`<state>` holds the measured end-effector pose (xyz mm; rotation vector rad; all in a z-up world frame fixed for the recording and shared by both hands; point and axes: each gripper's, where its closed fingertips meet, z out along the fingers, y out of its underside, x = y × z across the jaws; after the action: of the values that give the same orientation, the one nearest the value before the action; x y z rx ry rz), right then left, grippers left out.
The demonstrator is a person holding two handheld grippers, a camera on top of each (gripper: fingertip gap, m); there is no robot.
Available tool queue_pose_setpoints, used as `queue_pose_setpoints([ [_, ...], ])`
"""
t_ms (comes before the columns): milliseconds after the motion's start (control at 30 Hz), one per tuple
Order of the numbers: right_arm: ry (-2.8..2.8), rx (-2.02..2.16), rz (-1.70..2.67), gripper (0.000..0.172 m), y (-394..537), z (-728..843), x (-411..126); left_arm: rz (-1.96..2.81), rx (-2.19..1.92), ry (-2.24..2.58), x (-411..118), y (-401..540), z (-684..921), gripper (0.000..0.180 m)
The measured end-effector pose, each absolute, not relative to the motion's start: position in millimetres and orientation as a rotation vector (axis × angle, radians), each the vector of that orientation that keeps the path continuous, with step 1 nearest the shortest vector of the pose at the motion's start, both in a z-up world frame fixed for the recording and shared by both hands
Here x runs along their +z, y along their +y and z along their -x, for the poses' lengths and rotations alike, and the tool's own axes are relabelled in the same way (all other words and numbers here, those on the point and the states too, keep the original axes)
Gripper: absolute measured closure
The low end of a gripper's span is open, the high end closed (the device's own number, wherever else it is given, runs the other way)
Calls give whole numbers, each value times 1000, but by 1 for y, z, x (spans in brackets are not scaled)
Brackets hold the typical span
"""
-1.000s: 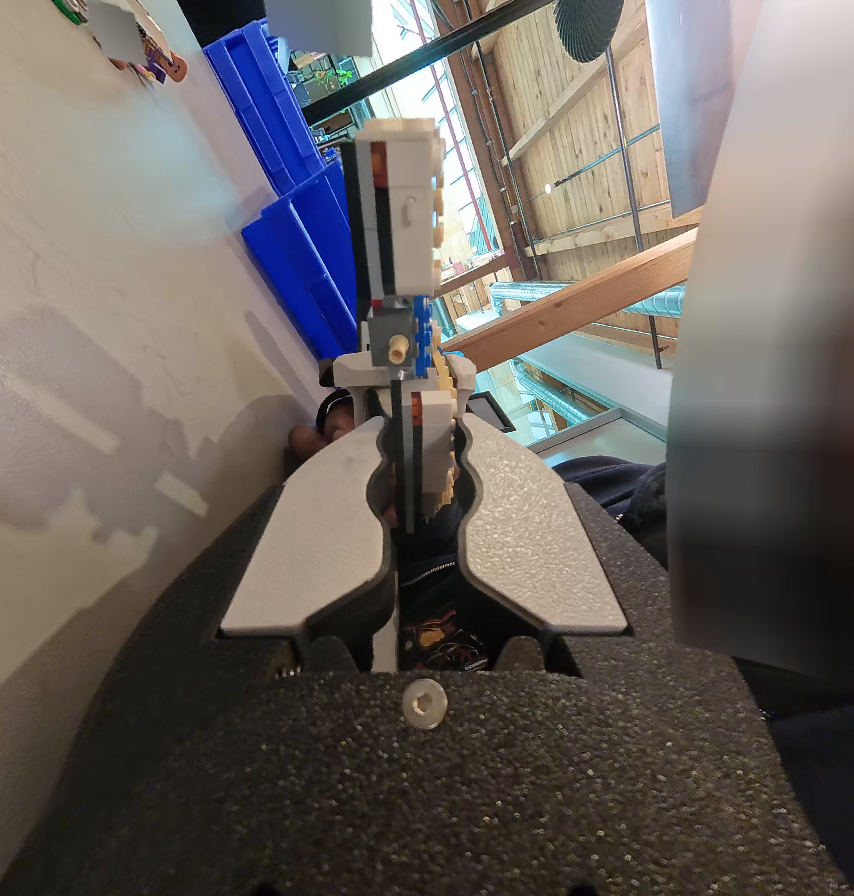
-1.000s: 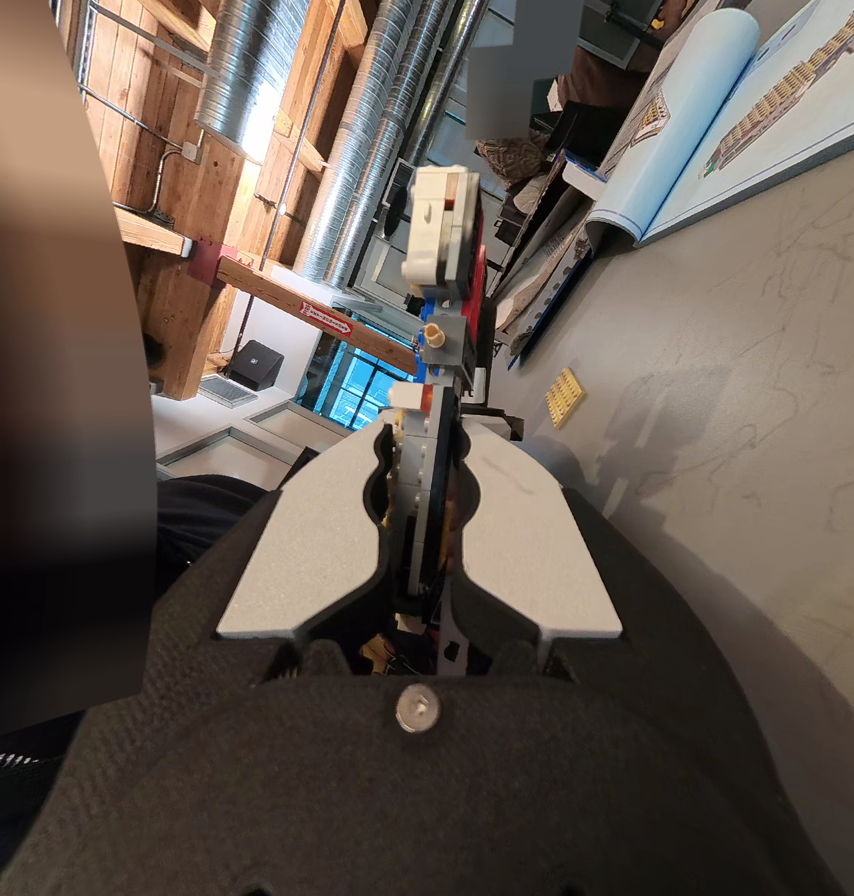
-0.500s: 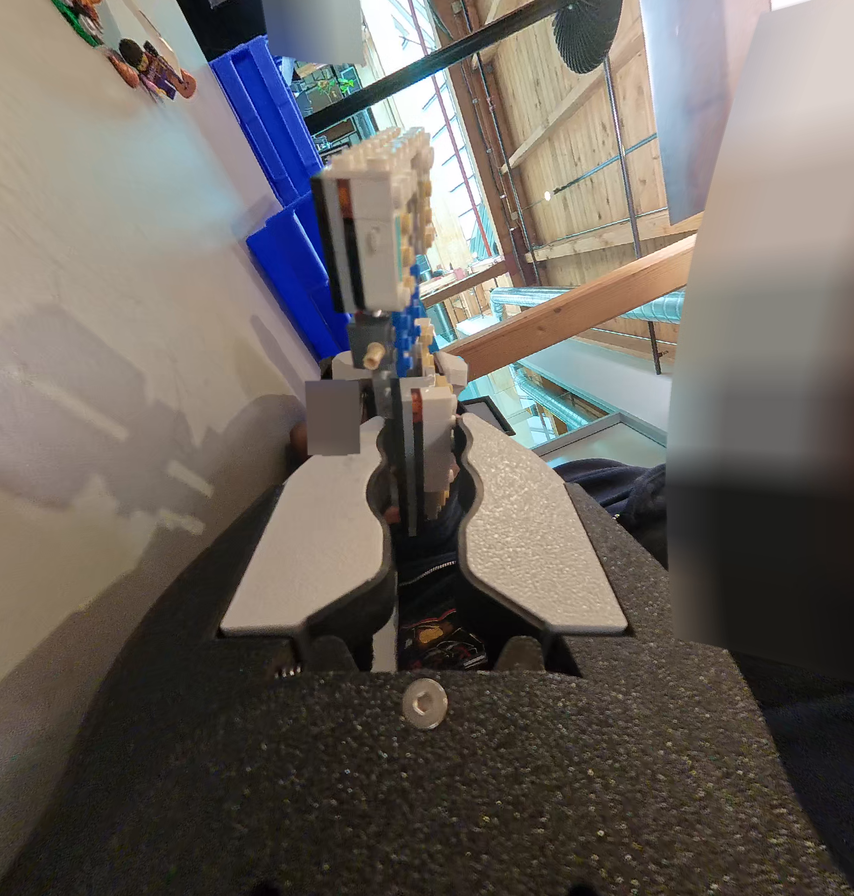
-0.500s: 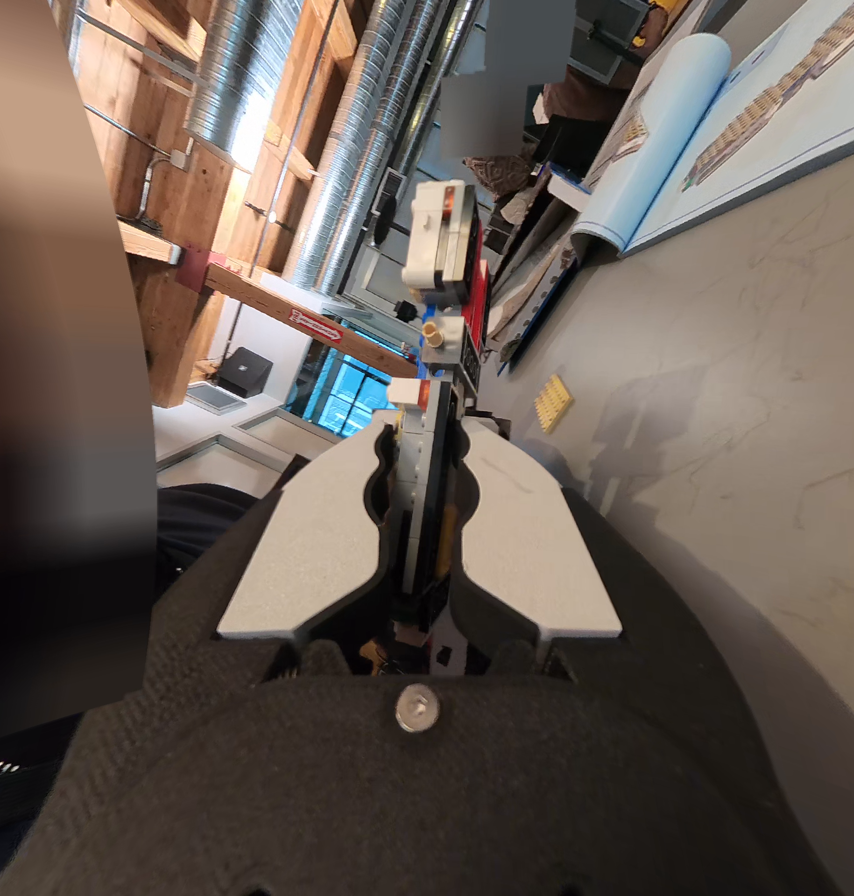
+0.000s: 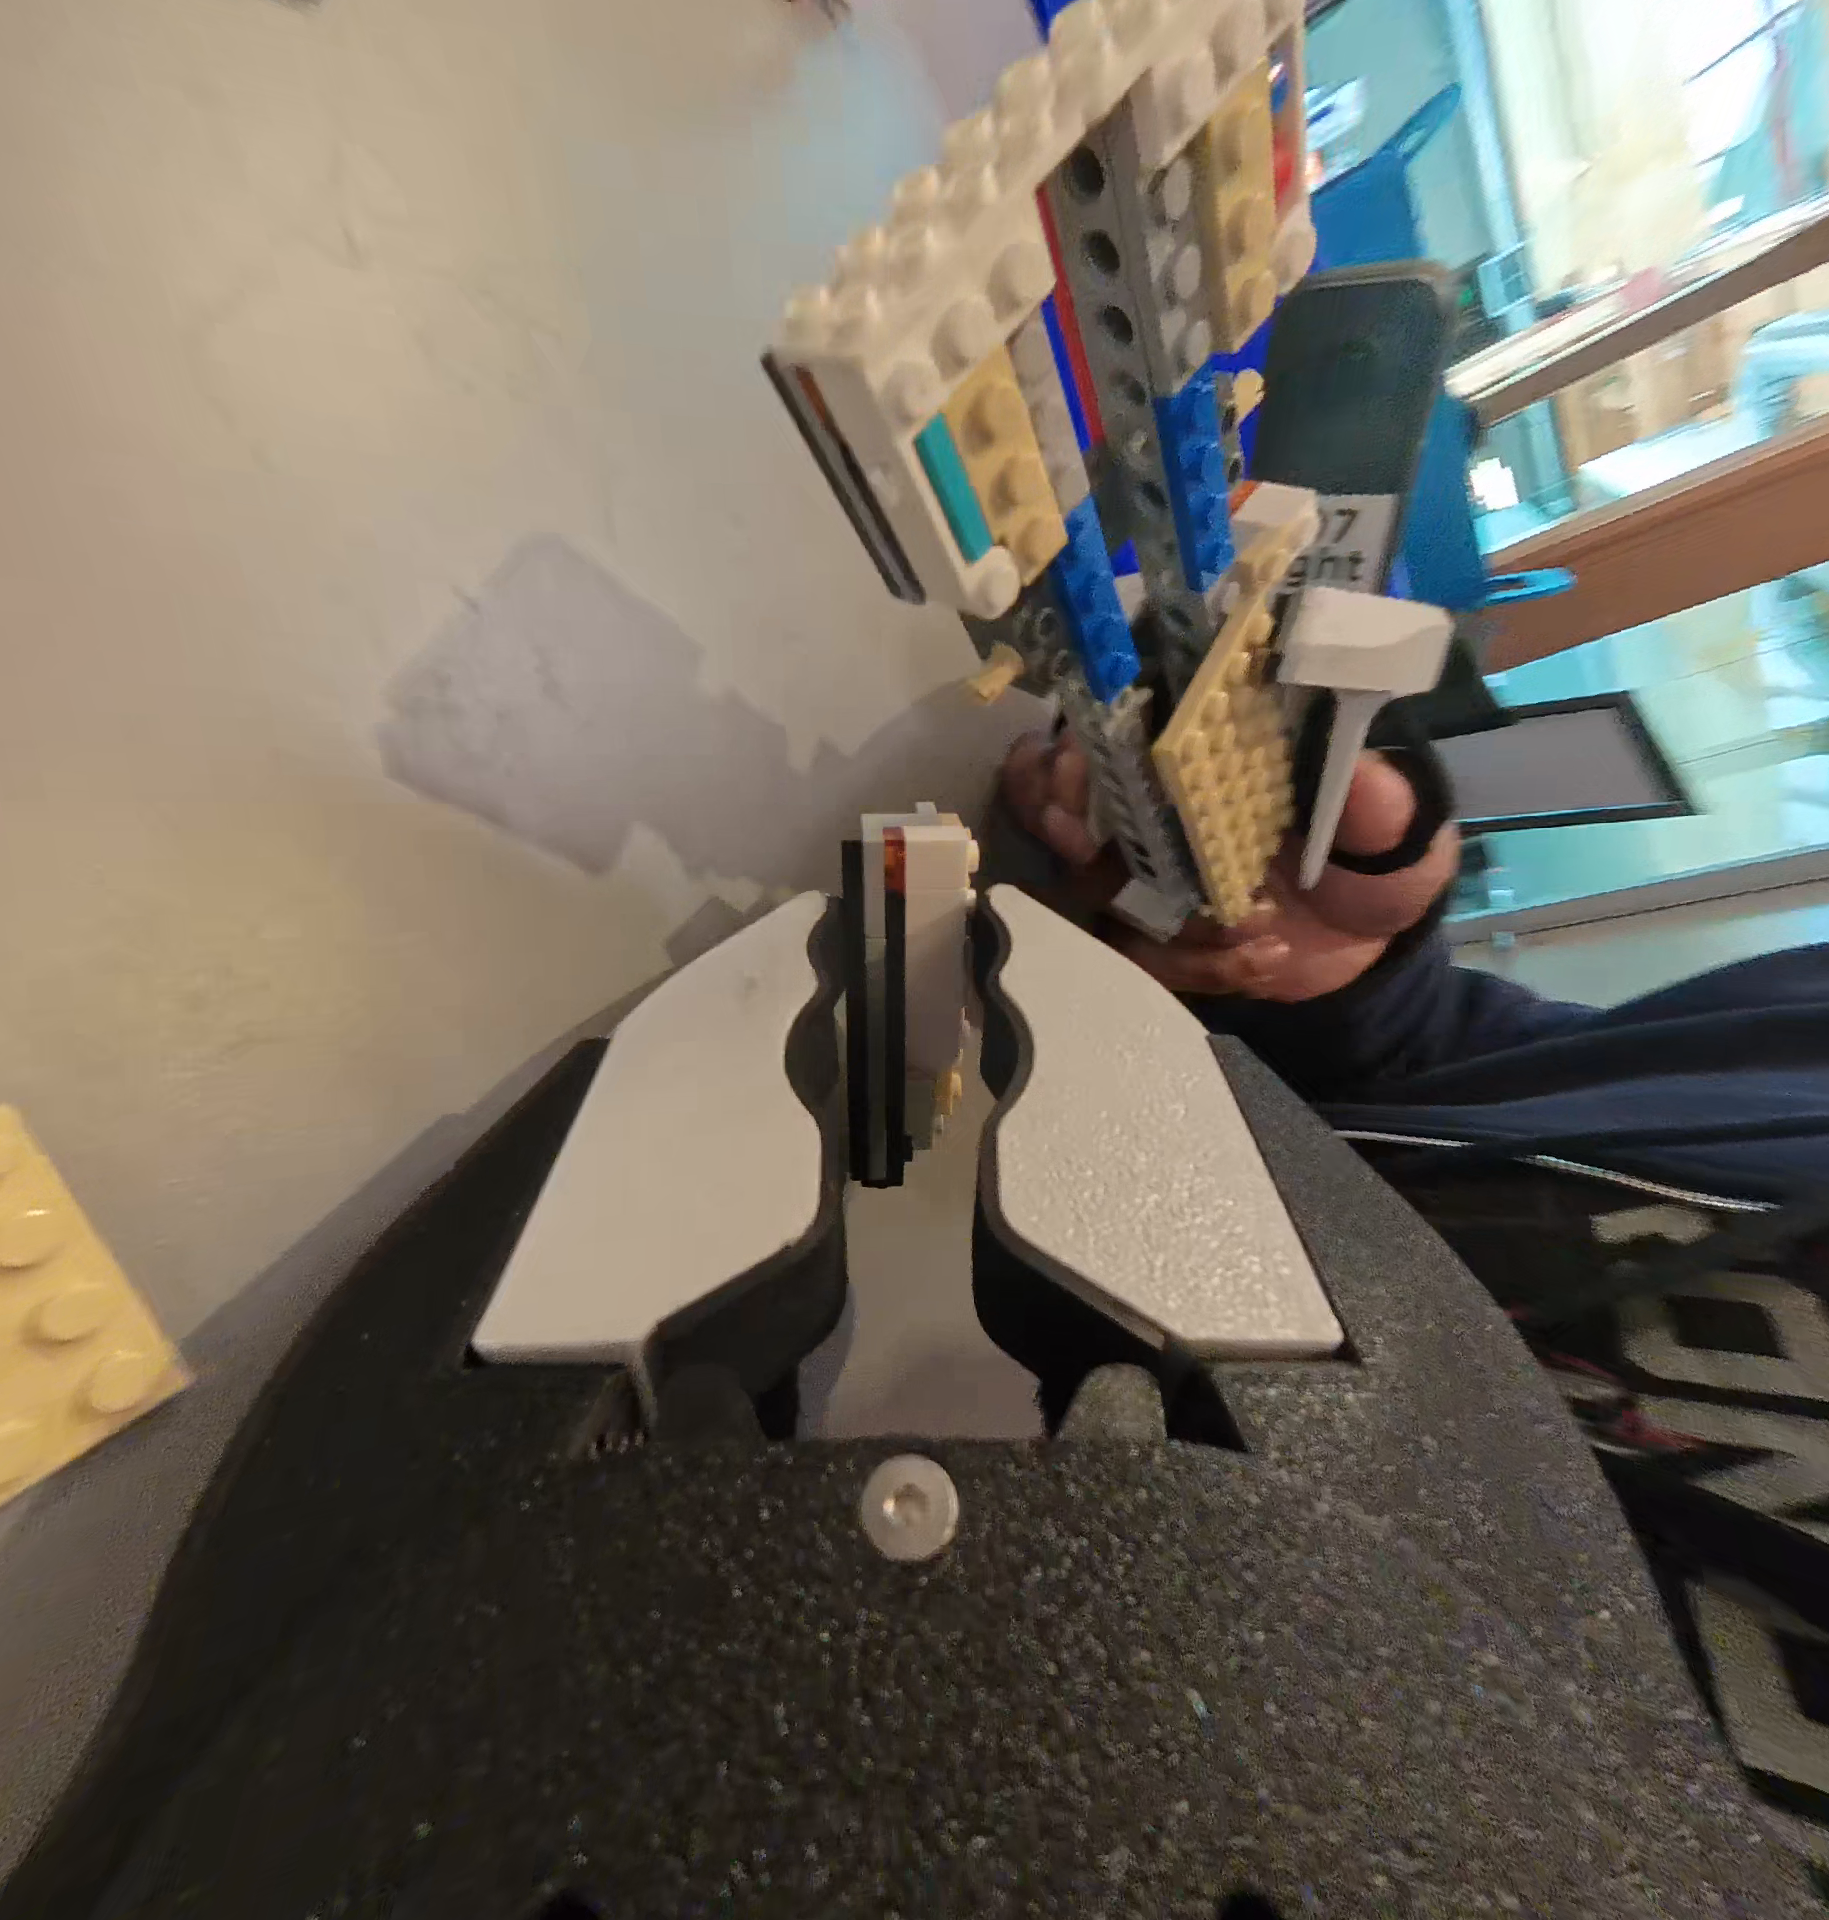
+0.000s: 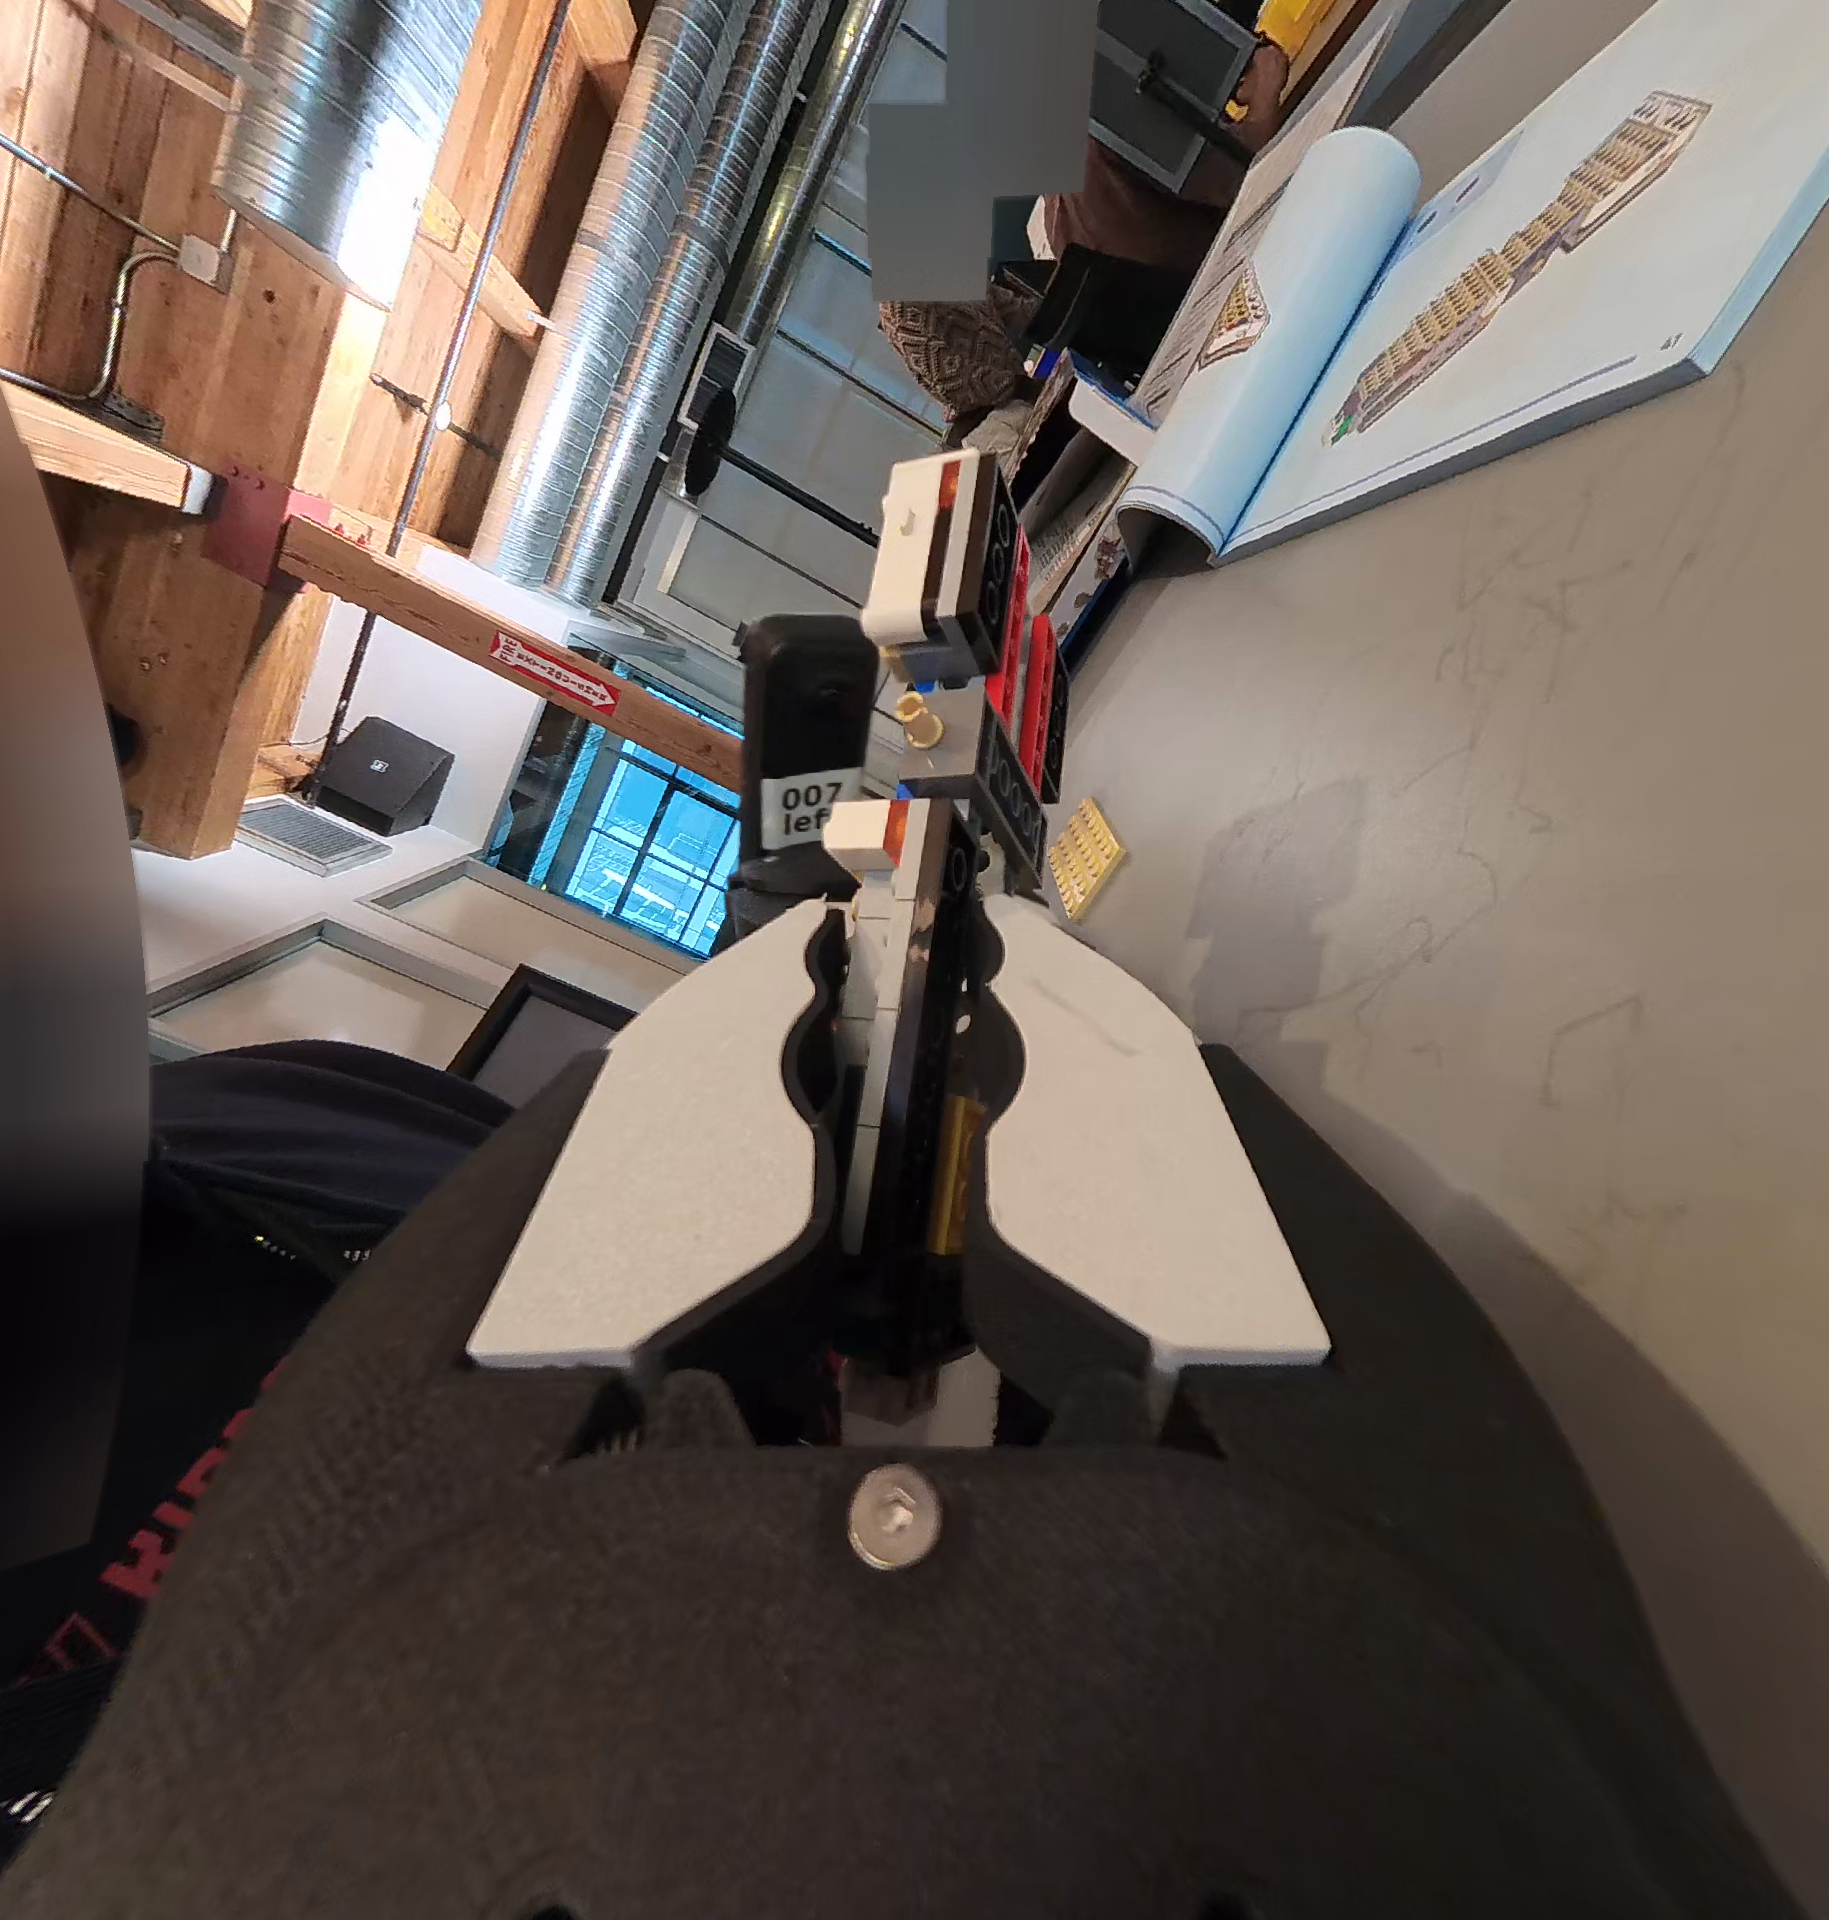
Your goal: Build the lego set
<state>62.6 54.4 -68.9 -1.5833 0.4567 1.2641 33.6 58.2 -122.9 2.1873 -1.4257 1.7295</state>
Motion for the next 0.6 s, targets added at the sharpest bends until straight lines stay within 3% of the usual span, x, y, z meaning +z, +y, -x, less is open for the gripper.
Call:
queue_pose_setpoints([
  [300,458,1276,1569,150,54,-63,-67,-2288,1652,-1642,-125,72,-32,145],
  [600,473,1335,1501,150,57,-63,-61,-1929,2117,-1233,-72,63,-40,142],
])
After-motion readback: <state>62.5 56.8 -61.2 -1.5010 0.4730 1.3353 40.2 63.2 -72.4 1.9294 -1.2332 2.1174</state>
